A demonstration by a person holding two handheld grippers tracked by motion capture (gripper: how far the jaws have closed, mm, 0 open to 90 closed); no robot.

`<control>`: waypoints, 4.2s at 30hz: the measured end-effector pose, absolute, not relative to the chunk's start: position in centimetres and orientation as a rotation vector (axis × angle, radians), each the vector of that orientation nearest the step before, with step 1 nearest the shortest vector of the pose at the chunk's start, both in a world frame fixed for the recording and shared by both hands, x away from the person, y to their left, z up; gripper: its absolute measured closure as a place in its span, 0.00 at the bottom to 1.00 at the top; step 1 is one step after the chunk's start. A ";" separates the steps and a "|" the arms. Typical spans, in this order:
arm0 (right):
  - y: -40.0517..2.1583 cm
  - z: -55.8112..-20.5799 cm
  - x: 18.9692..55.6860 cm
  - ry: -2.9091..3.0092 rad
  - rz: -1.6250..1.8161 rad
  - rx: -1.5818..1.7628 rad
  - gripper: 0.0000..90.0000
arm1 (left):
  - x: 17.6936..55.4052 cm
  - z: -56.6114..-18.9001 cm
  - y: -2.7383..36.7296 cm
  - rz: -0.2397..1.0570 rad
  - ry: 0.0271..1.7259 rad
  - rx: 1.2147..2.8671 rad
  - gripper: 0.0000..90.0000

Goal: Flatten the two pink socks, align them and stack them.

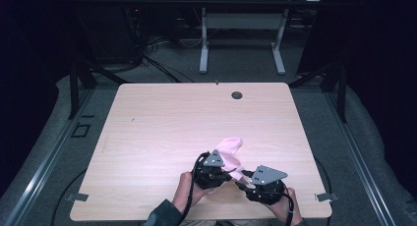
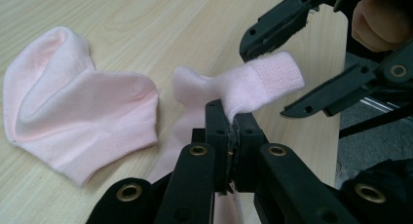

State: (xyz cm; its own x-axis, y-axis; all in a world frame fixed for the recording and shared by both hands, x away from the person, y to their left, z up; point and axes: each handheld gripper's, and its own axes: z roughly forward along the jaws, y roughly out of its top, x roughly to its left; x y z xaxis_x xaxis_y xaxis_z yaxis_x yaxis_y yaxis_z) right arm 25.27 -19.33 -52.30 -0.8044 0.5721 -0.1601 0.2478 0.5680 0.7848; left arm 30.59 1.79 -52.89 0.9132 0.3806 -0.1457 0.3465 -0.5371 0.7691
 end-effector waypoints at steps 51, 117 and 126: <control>-22.8 -53.7 29.6 2.543 1.177 1.287 0.94 | 30.8 -55.1 6.4 -0.176 0.775 2.274 0.85; -19.9 -56.5 29.6 2.644 0.956 1.181 0.93 | 30.7 -57.2 10.5 -0.126 1.020 2.197 0.99; -19.9 -56.6 28.6 2.666 0.970 1.165 0.93 | 29.0 -57.4 11.5 -0.130 1.023 2.179 0.98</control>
State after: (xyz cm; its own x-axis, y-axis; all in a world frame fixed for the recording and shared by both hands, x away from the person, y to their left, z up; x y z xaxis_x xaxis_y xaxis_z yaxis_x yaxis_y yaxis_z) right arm 28.62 -19.92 -56.61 -0.7090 0.6832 0.1747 0.6357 0.5121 0.5776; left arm 29.05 11.53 -57.44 0.6807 0.6333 -0.3682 0.7052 -0.4304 0.5634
